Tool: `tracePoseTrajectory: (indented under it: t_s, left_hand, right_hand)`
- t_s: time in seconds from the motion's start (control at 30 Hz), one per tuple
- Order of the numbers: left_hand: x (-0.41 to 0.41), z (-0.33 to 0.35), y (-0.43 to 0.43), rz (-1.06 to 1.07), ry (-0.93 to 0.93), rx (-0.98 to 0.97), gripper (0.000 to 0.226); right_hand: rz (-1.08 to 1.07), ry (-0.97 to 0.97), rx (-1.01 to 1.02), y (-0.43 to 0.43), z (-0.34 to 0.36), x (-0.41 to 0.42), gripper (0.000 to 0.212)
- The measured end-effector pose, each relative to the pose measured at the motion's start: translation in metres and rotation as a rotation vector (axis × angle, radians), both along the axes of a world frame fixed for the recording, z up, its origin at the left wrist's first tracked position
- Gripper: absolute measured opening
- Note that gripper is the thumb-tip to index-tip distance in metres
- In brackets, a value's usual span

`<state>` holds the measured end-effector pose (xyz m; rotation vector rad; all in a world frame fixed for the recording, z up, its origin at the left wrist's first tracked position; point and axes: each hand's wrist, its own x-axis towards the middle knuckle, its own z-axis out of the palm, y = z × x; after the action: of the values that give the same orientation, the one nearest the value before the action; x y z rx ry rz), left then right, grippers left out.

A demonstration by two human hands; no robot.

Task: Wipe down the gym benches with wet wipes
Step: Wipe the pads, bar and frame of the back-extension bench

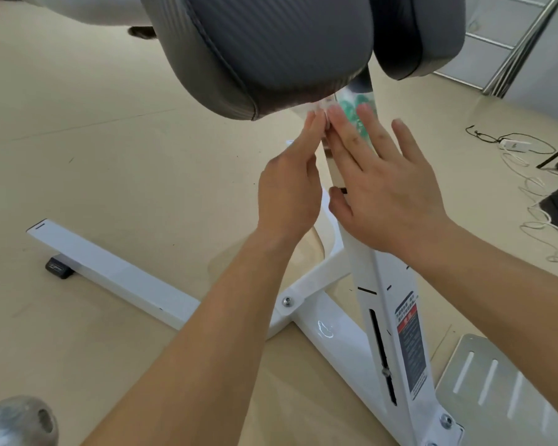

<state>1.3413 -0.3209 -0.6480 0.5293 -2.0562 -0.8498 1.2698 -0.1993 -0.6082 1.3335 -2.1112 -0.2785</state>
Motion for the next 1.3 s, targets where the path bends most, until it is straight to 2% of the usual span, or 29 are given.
tracePoseTrajectory:
  t_s: [0.07,0.2,0.33,0.4,0.47,0.53,0.63,0.8,1.0,1.17,1.3]
  left_hand:
    - [0.004,-0.012,0.008,0.002,0.011,-0.013,0.051]
    - [0.012,-0.028,0.025,-0.035,0.09,0.142,0.035]
    - [0.017,-0.031,0.04,-0.077,0.222,0.319,0.015]
    - [0.021,-0.036,0.049,-0.051,0.242,0.338,0.012]
    - [0.026,-0.046,0.06,-0.011,0.245,0.349,0.016]
    - [0.029,-0.055,0.069,-0.005,0.252,0.375,0.023]
    - [0.025,-0.061,0.077,-0.003,0.266,0.429,0.02]
    - [0.017,-0.057,0.085,-0.018,0.306,0.644,0.019]
    - [0.004,-0.067,0.084,0.081,0.336,0.612,0.016]
    - [0.002,-0.06,0.083,0.064,0.37,0.629,0.013]
    - [0.002,-0.051,0.069,0.057,0.387,0.662,0.022]
  right_hand:
    - [0.027,0.004,0.032,0.015,-0.01,0.002,0.069]
    - [0.173,0.013,0.016,0.036,-0.019,-0.003,0.06]
    - [0.42,-0.046,-0.165,0.038,-0.024,-0.013,0.033]
    - [0.45,-0.117,-0.271,0.041,-0.023,-0.009,0.021]
    - [0.446,-0.149,-0.3,0.049,-0.026,-0.002,0.019]
    - [0.451,-0.136,-0.263,0.058,-0.038,0.006,0.022]
    - [0.388,-0.07,-0.194,0.065,-0.054,0.007,0.033]
    - [0.206,0.059,-0.11,0.076,-0.066,0.011,0.053]
    - [0.106,0.109,0.065,0.086,-0.073,0.009,0.074]
    - [0.065,0.106,0.131,0.091,-0.077,0.007,0.08]
    - [0.074,0.157,0.137,0.079,-0.068,0.001,0.078]
